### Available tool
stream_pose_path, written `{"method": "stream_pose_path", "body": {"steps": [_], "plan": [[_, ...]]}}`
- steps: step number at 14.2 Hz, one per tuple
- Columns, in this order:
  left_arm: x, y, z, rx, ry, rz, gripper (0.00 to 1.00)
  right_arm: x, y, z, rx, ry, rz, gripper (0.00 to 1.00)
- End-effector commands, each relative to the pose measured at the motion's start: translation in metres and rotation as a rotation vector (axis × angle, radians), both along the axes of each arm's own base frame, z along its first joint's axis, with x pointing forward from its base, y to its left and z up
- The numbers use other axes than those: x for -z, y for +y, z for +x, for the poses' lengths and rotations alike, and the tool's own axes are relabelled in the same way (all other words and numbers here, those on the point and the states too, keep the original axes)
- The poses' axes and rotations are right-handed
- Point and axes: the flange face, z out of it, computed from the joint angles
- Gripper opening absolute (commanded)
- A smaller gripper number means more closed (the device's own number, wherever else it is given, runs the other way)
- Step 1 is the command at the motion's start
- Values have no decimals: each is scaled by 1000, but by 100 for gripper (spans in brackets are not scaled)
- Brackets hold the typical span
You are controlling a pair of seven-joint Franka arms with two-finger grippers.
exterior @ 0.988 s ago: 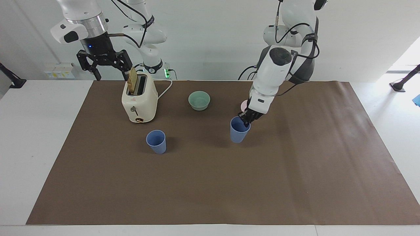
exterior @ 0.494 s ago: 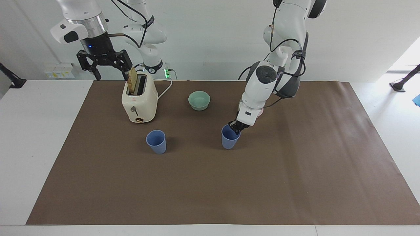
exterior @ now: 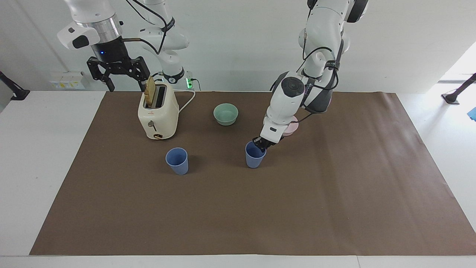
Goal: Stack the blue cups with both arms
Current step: 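Release the cup with the left gripper while the right gripper reaches out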
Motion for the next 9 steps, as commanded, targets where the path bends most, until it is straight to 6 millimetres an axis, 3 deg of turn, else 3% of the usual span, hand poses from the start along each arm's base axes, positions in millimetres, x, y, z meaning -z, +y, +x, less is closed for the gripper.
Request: {"method": "stream_pose_path", "body": {"steps": [1, 3, 6, 9], "plan": [[4, 5, 0, -1, -16, 7, 59, 1, -4, -7, -12, 12, 21, 100], [0, 7, 3, -4, -20, 14, 100, 0, -4, -7, -12, 9, 21, 100], [-20, 23, 15, 4, -66, 75, 100, 0, -3, -8, -19, 9, 22, 100], [-59, 70, 31, -40, -86, 106, 100, 12, -1, -4, -28, 6, 23, 100]]}}
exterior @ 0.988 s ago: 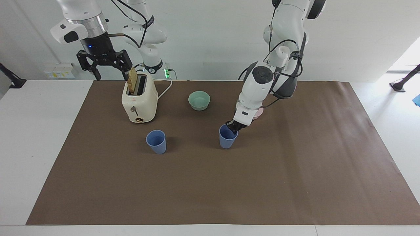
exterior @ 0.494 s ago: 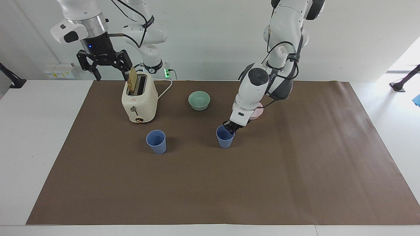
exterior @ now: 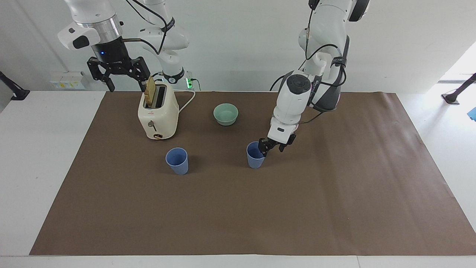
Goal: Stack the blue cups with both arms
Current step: 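Release the cup with the left gripper while the right gripper reaches out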
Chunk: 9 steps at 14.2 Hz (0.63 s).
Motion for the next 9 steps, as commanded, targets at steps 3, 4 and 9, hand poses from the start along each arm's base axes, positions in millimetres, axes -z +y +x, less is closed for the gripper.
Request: {"method": "stream_pose_path", "body": {"steps": [3, 4, 9], "plan": [[-70, 90, 13, 42, -27, 61, 100, 46, 2, 9, -28, -23, 24, 100], [-79, 108, 12, 68, -12, 72, 100, 60, 2, 13, -28, -18, 24, 100], [-106, 170, 6, 243, 38, 113, 100, 142, 11, 44, -35, 21, 24, 100]]}}
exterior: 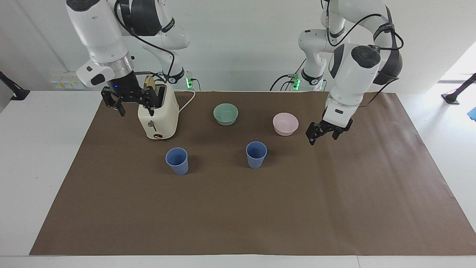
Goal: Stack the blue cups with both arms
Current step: 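Release the cup with the left gripper while the right gripper reaches out, then grasp the other blue cup with the right gripper while the left gripper retracts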
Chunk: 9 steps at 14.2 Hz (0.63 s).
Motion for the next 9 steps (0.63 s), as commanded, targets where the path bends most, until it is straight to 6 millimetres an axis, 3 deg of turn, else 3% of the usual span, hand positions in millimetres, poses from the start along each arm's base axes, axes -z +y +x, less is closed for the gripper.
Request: {"method": "stream_pose_path", "body": {"steps": [1, 3, 5, 9], "plan": [[-16, 28, -11, 105, 30, 25, 100, 57, 8, 18, -31, 8, 21, 100], [-26, 44, -15, 144, 41, 24, 100, 97, 21, 30, -46, 13, 23, 100], [-37, 56, -22, 190, 52, 31, 100, 116, 32, 41, -58, -13, 25, 100], [-69, 91, -37, 243, 50, 20, 100, 161, 33, 50, -64, 16, 24, 100]]}}
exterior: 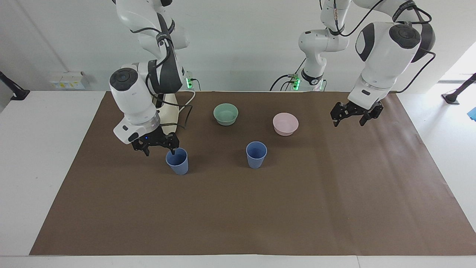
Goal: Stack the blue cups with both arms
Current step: 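Grasp the other blue cup with the right gripper while the left gripper retracts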
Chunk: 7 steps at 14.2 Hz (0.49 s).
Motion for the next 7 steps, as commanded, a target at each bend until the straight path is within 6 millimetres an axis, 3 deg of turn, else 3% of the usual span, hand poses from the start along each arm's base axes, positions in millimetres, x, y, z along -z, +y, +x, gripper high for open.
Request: {"method": "stream_pose_path", "body": {"steps": [1, 5, 7], "plan": [[-29, 21, -20, 43, -2, -9, 100, 22, -2, 0, -13, 0, 18, 100], [-90, 43, -32, 46, -42, -6, 100, 47, -1, -1, -16, 5, 17, 100], [-99, 46, -33, 47, -28, -7, 100, 54, -1, -3, -25, 18, 16, 100]]}}
